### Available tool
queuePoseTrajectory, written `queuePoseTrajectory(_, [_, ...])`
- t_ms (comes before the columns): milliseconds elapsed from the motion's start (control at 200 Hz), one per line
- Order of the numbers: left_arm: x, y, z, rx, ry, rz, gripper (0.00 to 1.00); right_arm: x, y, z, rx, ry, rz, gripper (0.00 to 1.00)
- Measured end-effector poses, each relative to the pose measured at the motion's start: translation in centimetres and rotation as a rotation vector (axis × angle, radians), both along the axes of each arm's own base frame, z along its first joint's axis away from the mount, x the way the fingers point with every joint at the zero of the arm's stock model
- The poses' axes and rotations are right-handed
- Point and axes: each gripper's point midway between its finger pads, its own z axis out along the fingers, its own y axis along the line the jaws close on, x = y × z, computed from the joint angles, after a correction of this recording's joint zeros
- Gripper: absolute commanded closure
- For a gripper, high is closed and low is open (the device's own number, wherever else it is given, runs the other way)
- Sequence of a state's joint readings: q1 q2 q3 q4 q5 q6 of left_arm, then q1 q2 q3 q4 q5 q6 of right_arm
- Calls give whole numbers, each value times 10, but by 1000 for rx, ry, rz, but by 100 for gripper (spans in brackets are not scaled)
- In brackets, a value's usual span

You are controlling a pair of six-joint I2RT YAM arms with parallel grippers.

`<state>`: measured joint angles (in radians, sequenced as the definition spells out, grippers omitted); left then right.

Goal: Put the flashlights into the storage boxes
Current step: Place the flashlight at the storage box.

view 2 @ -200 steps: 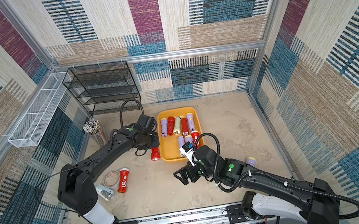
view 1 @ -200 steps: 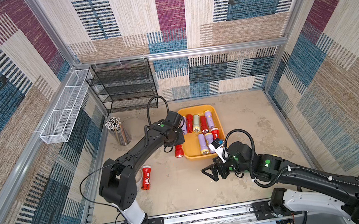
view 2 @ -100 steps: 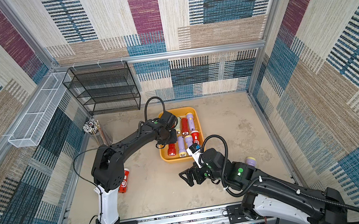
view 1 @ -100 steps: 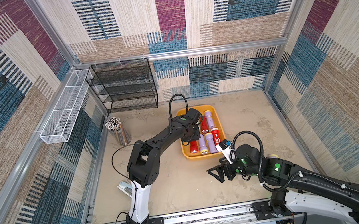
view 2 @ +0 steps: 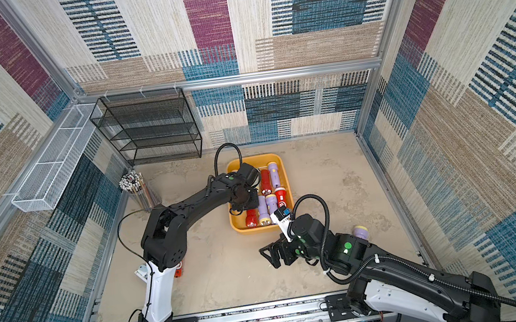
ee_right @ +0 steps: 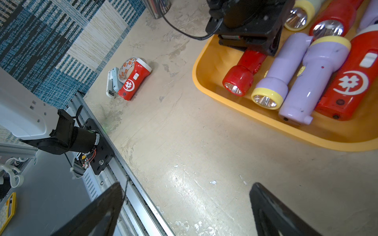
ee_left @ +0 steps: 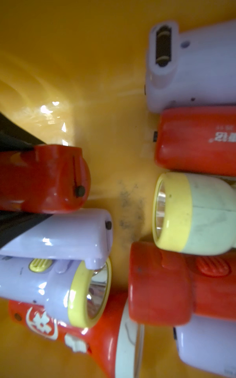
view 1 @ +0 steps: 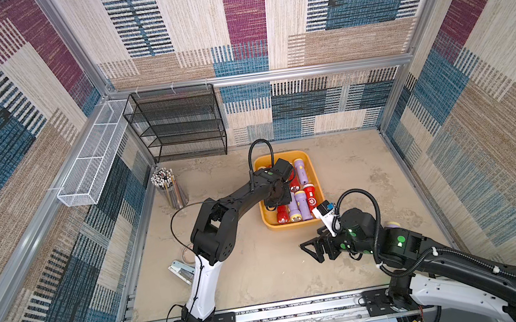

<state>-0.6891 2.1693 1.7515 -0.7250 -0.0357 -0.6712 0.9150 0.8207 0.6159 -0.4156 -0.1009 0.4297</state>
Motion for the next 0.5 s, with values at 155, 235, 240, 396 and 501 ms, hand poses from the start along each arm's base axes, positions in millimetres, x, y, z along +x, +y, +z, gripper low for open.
queuePoseTrajectory(155, [-3,-2,0,-6,6,-2,48,1,-1,-2,-6,4,-8,0])
queuePoseTrajectory(235, [-5,-3,1,-7,7,-5,48,1,0,-2,-7,5,-8,0])
queuePoseTrajectory(240, [-5,-3,1,-7,7,-5,48,1,0,-2,-7,5,-8,0])
queuePoseTrajectory(396, [-10,-2,6,-13,5,-10,47,1,-1,-3,-12,12,-11,0])
queuePoseTrajectory(501, [-14,-1,15,-23,-7,-14,44,2,-1,-3,-12,12,-13,0])
